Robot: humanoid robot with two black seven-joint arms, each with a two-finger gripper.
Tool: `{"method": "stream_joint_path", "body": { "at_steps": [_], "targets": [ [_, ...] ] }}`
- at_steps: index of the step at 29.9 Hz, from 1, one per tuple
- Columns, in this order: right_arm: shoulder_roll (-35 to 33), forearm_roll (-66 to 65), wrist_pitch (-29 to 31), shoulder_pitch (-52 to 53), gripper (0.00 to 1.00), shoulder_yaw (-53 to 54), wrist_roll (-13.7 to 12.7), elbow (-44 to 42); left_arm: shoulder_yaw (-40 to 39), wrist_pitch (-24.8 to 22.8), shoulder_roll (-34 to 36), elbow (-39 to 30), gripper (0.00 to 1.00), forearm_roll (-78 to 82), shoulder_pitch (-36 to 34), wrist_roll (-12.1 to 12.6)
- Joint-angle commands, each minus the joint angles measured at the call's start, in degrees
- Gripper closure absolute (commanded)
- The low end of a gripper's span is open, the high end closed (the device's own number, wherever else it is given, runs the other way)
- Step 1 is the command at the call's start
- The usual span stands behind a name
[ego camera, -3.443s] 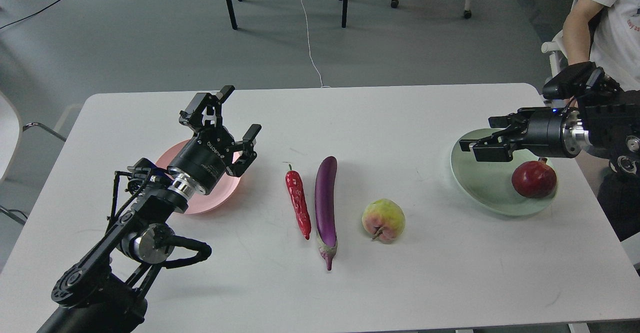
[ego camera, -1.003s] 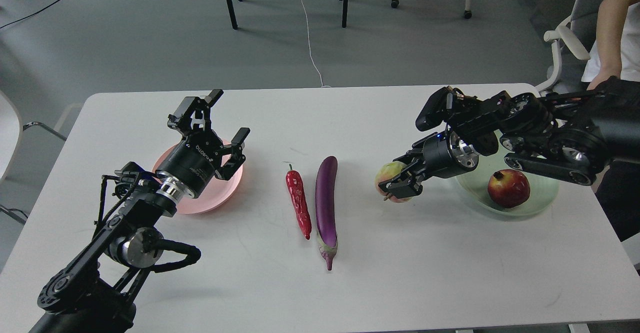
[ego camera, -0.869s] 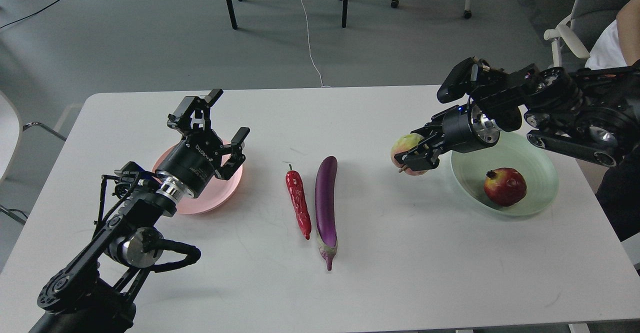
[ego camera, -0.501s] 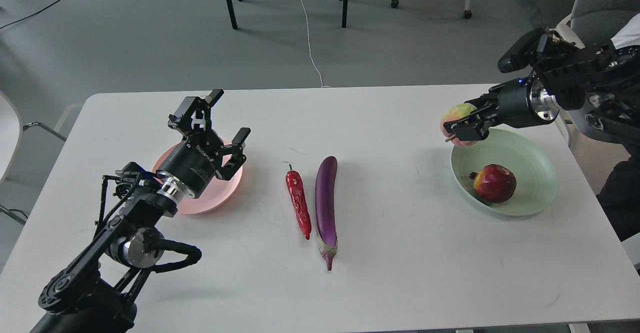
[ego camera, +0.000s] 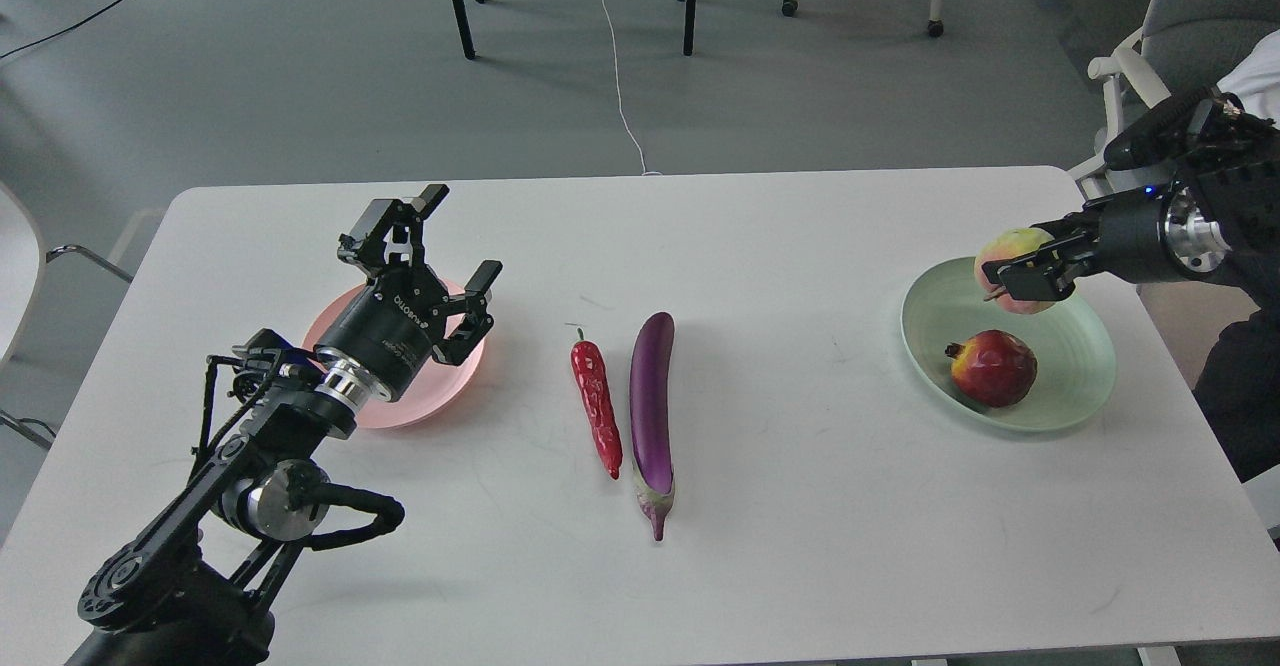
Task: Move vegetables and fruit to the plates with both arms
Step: 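Lift the peach and lower it onto the green plate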
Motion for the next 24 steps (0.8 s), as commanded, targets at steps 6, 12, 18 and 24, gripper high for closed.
{"method": "stream_joint_path", "body": {
  "at_steps": [6, 12, 18, 24],
  "targets": [
    [-2.0, -1.2, -1.4, -2.9, 0.59, 0.3, 0.0, -3.3, -0.3, 0.0, 0.5, 0.0, 0.02, 0.0, 0.0, 0.0],
    [-0.4, -4.3, -4.0, -5.9, 0.58, 0.3, 0.0, -8.6, -0.3, 0.0, 0.5, 0.0, 0.02, 0.0, 0.0, 0.0],
    [3.1, -5.9, -5.7, -7.5, 0.58, 0.2, 0.0, -13.0, -0.4, 0.0, 0.5, -0.1, 0.02, 0.0, 0.1, 0.0],
    [5.8, -5.9, -5.7, -9.2, 0.52, 0.2, 0.0, -15.1, -0.9, -0.1, 0.5, -0.5, 0.02, 0.0, 0.1, 0.0]
  ]
}}
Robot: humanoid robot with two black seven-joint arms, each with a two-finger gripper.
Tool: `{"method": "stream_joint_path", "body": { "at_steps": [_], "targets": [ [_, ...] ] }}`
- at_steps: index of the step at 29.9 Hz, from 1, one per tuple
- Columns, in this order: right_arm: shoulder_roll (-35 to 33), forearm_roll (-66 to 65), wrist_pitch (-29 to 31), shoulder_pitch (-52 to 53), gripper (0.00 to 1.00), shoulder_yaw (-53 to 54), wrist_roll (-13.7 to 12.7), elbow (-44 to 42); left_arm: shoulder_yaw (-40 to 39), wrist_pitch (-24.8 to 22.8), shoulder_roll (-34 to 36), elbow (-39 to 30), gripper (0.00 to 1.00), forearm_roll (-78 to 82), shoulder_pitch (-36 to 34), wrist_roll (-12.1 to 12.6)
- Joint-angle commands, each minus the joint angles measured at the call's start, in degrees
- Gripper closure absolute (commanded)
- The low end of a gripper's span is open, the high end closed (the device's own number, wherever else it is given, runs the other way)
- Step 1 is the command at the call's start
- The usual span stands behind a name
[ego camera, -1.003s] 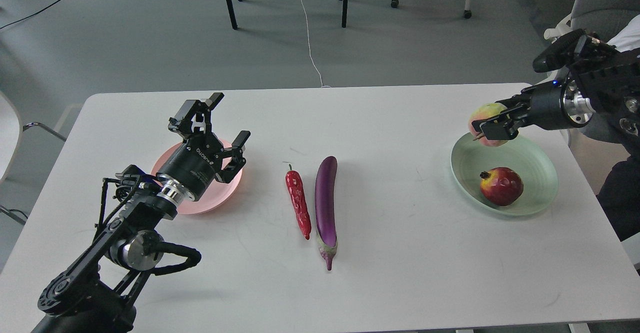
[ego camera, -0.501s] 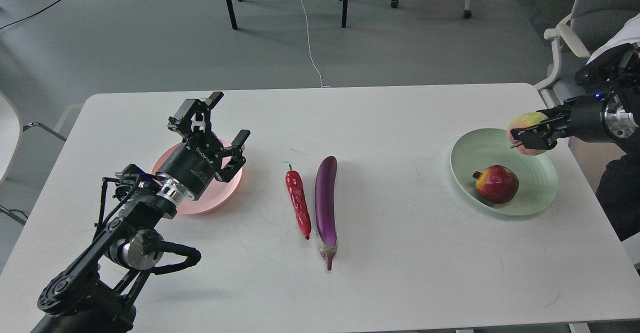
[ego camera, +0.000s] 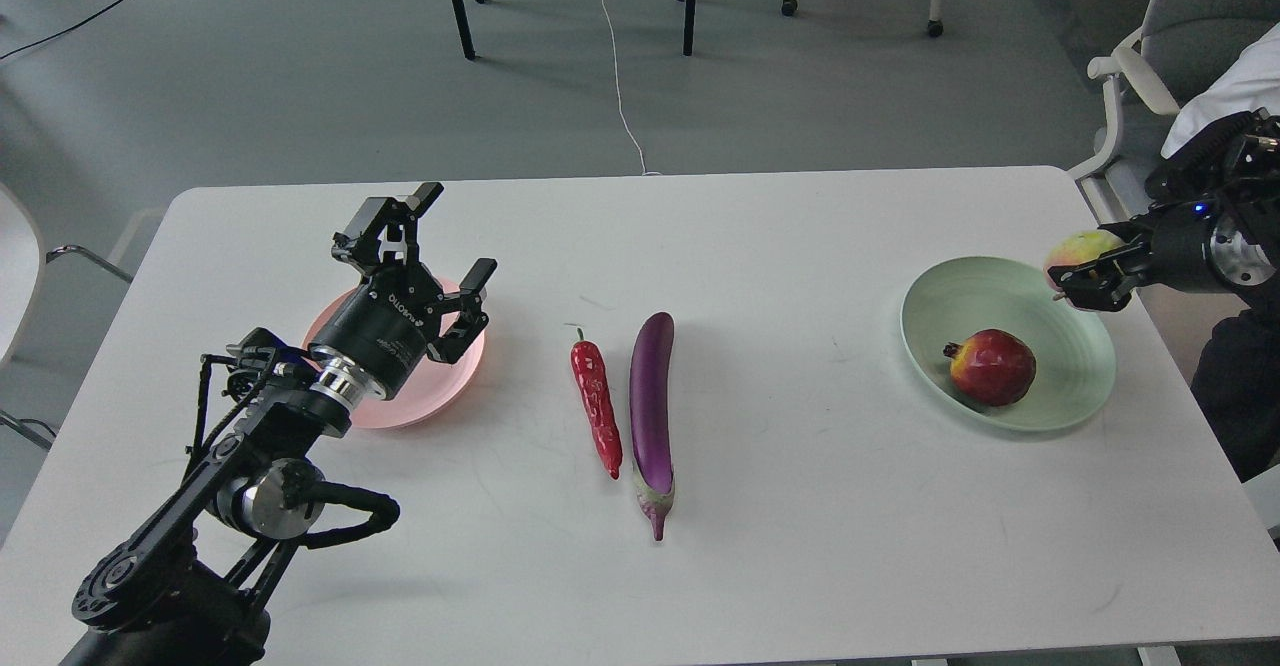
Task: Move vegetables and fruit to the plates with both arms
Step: 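Lift the peach and lower it onto the green plate, then release the peach and raise the right gripper above the plate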
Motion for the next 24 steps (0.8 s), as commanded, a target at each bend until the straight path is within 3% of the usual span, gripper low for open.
{"method": "stream_joint_path", "body": {
  "at_steps": [1, 7, 13, 24],
  "targets": [
    [0.9, 0.0, -0.1, -1.4, 0.49, 0.0, 0.0, -0.9, -0.1, -0.1, 0.1, -0.4, 0.02, 0.0, 0.0, 0.0],
    [2.3, 0.1, -1.8, -5.2, 0.31, 0.4, 0.0, -3.3, -0.2, -0.1, 0.0, -0.4, 0.02, 0.0, 0.0, 0.0],
    [1.5, 0.3, -2.1, -5.5, 0.07, 0.9, 0.0, -3.0, -0.2, -0.1, 0.2, -0.5, 0.02, 0.0, 0.0, 0.0],
    [-2.2, 0.7, -2.4, -3.6, 0.02, 7.1, 0.0, 2.3, -0.2, 0.0, 0.2, -0.5, 0.02, 0.0, 0.0, 0.0]
  ]
}}
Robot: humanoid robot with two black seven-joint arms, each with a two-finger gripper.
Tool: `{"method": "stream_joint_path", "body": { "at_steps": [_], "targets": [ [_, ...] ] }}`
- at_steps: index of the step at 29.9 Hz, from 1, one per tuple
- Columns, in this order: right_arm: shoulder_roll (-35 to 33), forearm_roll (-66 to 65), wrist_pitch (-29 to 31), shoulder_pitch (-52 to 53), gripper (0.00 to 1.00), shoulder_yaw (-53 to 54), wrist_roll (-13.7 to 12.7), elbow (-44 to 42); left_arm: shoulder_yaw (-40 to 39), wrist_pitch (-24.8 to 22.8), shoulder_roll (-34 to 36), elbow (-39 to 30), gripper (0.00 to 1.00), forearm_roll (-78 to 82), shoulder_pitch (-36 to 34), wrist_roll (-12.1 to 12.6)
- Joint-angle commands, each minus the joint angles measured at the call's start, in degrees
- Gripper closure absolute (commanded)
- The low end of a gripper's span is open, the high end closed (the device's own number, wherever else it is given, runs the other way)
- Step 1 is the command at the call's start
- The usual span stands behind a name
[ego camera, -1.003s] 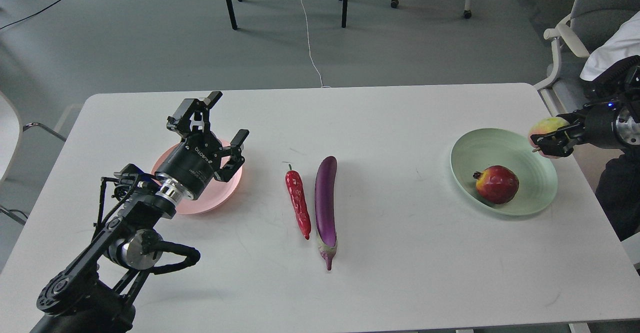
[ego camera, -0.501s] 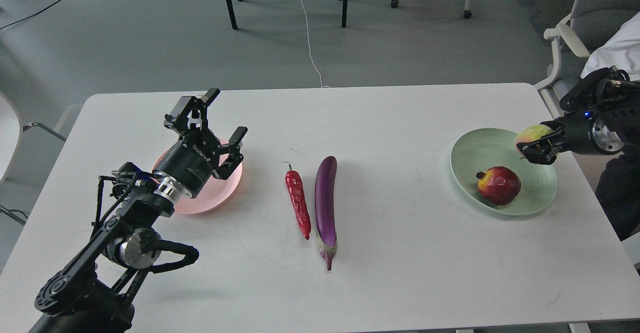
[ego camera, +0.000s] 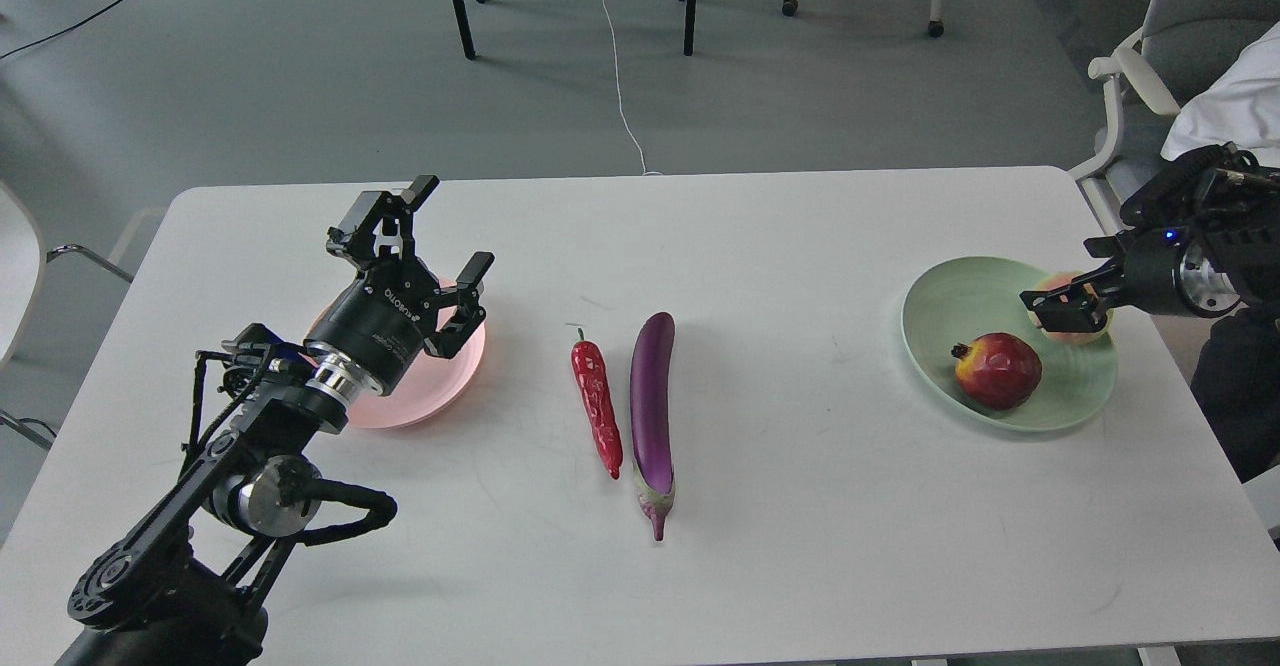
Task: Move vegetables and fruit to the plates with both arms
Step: 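Release the peach and raise the right gripper above the plate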
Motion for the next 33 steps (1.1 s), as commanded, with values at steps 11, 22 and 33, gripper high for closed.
{"method": "stream_joint_path", "body": {
  "at_steps": [11, 22, 33],
  "targets": [
    [-8.0, 25.4, -0.2, -1.5, 0.02, 17.8, 0.0, 15.5, 0.2, 2.4, 2.6, 0.2, 0.02, -0.2, -0.1, 0.1],
    [3.8, 75.2, -2.6, -16.2, 0.02, 31.7, 0.0, 15.6, -0.3, 6.7, 11.3, 0.7, 0.02, -0.8, -0.9, -0.4],
    [12.8, 88.9, -2.6, -28.0, 0.02, 47.1, 0.0, 12.0, -2.6, 5.6, 17.0, 0.0, 0.02, -0.7, -0.2, -8.5]
  ]
}}
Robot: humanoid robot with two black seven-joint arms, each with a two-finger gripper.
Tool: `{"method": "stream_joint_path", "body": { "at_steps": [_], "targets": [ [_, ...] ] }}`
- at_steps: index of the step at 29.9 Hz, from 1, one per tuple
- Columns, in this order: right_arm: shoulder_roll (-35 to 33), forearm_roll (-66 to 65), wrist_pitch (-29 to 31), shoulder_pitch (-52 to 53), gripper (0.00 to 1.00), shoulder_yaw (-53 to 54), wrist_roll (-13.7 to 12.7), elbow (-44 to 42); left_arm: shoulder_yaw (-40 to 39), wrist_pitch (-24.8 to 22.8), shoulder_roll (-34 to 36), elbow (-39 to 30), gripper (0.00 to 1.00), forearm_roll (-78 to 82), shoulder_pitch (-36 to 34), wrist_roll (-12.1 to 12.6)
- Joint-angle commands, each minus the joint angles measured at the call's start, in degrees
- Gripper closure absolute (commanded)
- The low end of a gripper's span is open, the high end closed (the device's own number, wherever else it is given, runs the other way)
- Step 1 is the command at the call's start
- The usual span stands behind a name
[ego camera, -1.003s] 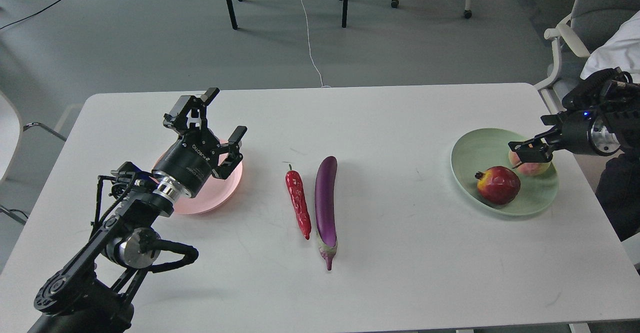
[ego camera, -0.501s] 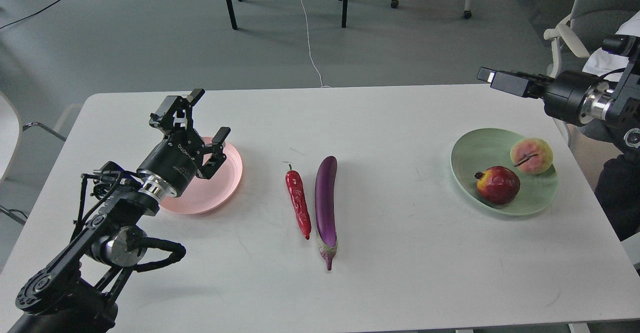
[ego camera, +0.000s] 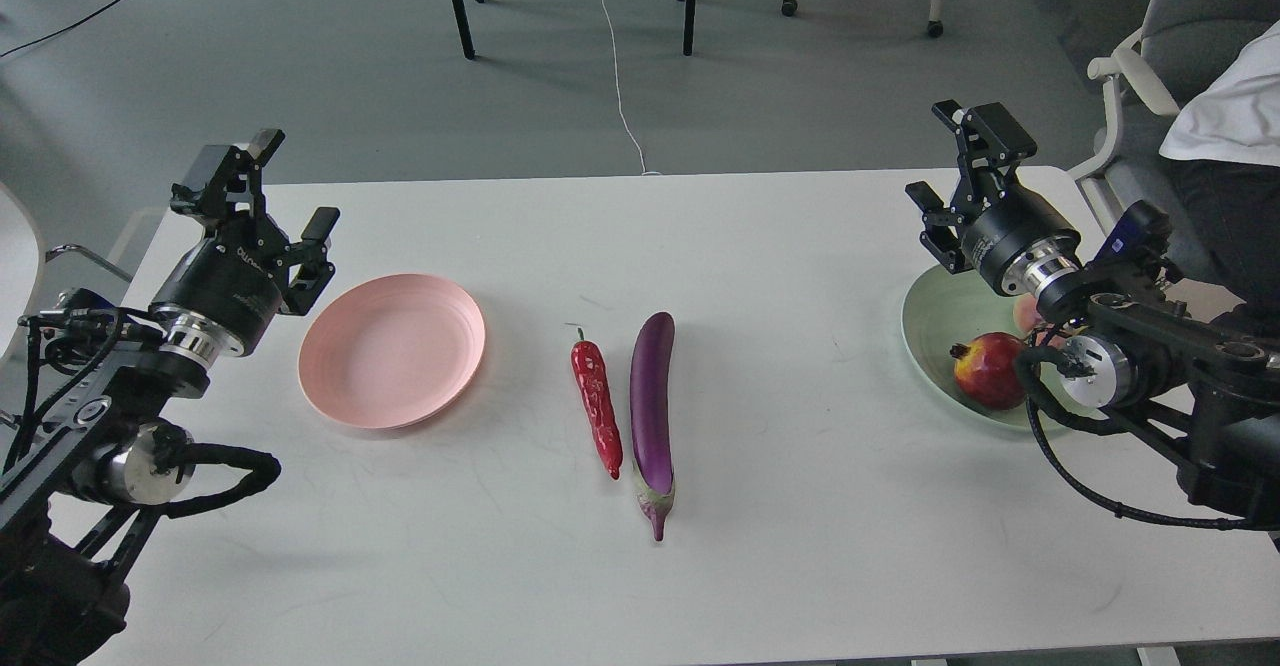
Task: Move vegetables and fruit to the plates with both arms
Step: 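Release the peach and raise the right gripper above the plate, then reach the left gripper over the purple eggplant and grasp it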
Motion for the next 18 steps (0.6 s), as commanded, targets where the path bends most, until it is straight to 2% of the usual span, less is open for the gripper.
{"method": "stream_joint_path", "body": {
  "at_steps": [1, 4, 9, 14, 18],
  "targets": [
    [1.2, 0.5, 0.0, -2.2, 0.02, 2.4, 0.0, -0.9, 0.8, -0.8, 2.4, -1.3, 0.02, 0.5, 0.6, -3.8],
    [0.9, 0.5, 0.1, -3.4, 0.02, 2.4, 0.0, -0.7, 2.8, -2.8, 6.2, -5.0, 0.02, 7.0, 0.7, -8.7],
    [0.5, 0.5, 0.2, -4.3, 0.02, 2.2, 0.0, -0.6, 6.8, -3.9, 9.2, -10.4, 0.02, 32.2, 0.0, -13.2],
    [0.6, 0.5, 0.2, -4.4, 0.02, 1.8, 0.0, -0.4, 13.5, -5.8, 10.0, -10.7, 0.02, 60.1, -6.0, -13.2],
    [0.5, 0.3, 0.3, -4.3, 0.02, 1.5, 0.0, -0.3, 24.4, -8.0, 9.3, -7.2, 0.02, 75.2, -16.5, -13.2]
  ]
}}
